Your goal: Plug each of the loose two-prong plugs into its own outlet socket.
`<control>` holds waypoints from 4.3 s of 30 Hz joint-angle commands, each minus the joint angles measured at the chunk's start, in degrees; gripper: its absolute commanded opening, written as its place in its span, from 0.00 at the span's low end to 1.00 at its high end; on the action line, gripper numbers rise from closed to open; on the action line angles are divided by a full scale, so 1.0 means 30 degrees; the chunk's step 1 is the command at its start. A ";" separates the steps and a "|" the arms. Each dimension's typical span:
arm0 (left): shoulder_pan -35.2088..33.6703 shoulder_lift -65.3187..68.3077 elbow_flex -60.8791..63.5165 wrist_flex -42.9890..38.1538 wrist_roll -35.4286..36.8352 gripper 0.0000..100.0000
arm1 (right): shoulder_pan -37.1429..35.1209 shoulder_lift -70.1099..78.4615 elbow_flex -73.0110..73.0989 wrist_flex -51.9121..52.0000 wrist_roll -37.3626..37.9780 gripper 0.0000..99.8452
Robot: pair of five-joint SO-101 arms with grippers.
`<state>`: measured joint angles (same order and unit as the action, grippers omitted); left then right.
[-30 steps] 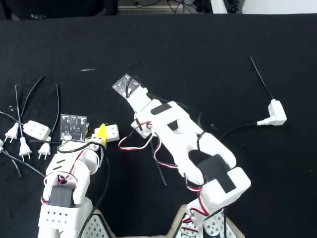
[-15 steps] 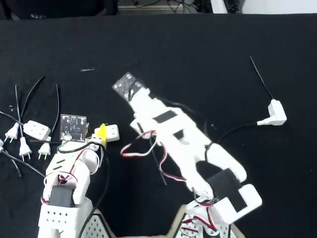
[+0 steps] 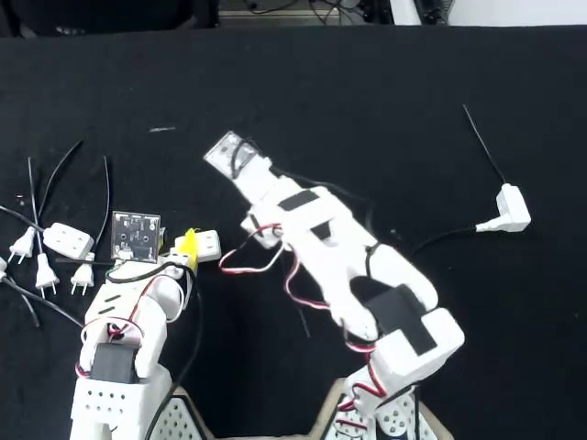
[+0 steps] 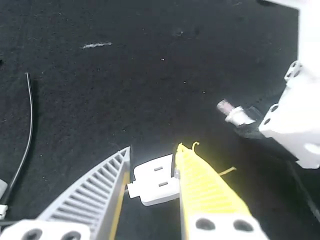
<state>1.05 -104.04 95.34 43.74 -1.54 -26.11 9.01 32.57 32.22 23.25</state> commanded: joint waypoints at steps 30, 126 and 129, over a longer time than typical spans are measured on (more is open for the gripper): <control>-0.0190 -0.0147 -0.1128 -0.0088 -0.0029 0.15 | -0.3429 -0.5905 0.6198 -0.0527 0.0000 0.01; 0.1714 -0.0147 -0.1714 0.1817 0.0234 0.15 | -0.6711 -2.1582 1.4930 -0.5685 -0.3780 0.01; 0.1744 -0.0147 -0.1421 0.1319 0.0234 0.15 | -0.6681 -2.2549 1.5106 -0.5070 -0.3751 0.01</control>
<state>4.84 -104.75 90.68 48.57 -0.31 -45.45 -53.58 78.55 16.22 12.53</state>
